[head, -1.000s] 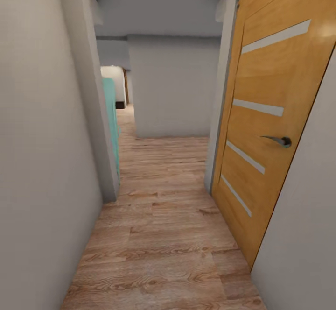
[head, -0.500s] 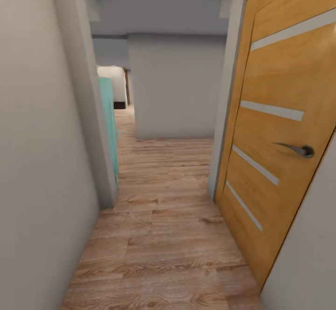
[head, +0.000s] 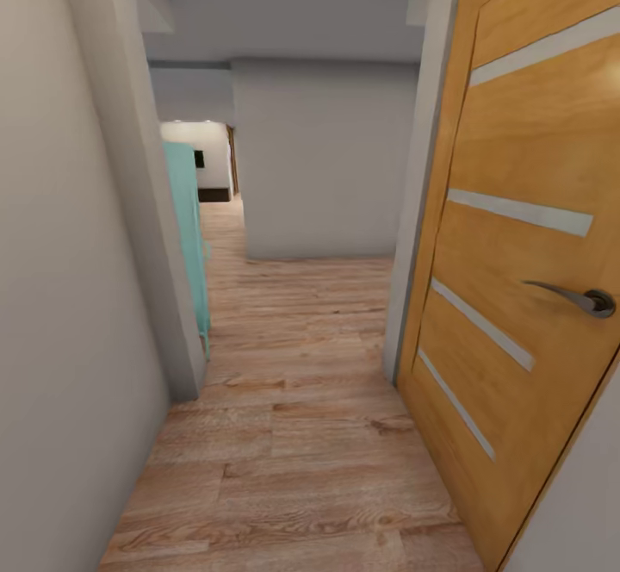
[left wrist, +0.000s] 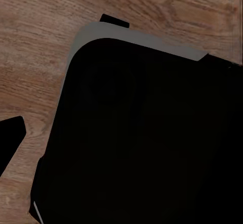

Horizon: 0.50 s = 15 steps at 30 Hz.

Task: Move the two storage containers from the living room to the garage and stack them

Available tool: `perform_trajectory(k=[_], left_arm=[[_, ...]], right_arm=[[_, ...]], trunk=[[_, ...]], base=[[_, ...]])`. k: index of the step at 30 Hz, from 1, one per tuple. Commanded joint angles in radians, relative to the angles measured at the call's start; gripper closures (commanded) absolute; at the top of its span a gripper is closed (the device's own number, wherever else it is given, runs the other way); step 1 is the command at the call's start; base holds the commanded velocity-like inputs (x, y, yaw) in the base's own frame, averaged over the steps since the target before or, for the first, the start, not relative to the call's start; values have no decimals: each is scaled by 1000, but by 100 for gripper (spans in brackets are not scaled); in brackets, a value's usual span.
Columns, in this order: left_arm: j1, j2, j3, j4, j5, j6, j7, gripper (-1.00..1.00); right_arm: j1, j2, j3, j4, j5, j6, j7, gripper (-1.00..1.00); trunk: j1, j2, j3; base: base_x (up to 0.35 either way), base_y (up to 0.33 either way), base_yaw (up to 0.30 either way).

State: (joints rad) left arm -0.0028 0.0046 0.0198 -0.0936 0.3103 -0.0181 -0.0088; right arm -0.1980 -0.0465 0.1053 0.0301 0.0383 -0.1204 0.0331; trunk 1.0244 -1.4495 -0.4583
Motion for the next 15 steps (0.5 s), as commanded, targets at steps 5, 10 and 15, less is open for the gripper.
perform_trajectory(k=[5, 10, 15], left_arm=[[0, 0, 0, 0, 4, -3, -1, -100], [0, 0, 0, 0, 4, -3, -1, -100], [0, 0, 0, 0, 4, -3, -1, -100]], right_arm=[[-1, 1, 5, 3, 4, -7, 0, -100], [-1, -1, 5, 3, 3, -7, -1, -100], [-1, -1, 5, 3, 3, -8, -1, -100]], trunk=[[1, 0, -1], [1, 0, -1], [1, 0, -1]], base=[[317, -147, 139], [309, -168, 252], [307, -163, 267]])
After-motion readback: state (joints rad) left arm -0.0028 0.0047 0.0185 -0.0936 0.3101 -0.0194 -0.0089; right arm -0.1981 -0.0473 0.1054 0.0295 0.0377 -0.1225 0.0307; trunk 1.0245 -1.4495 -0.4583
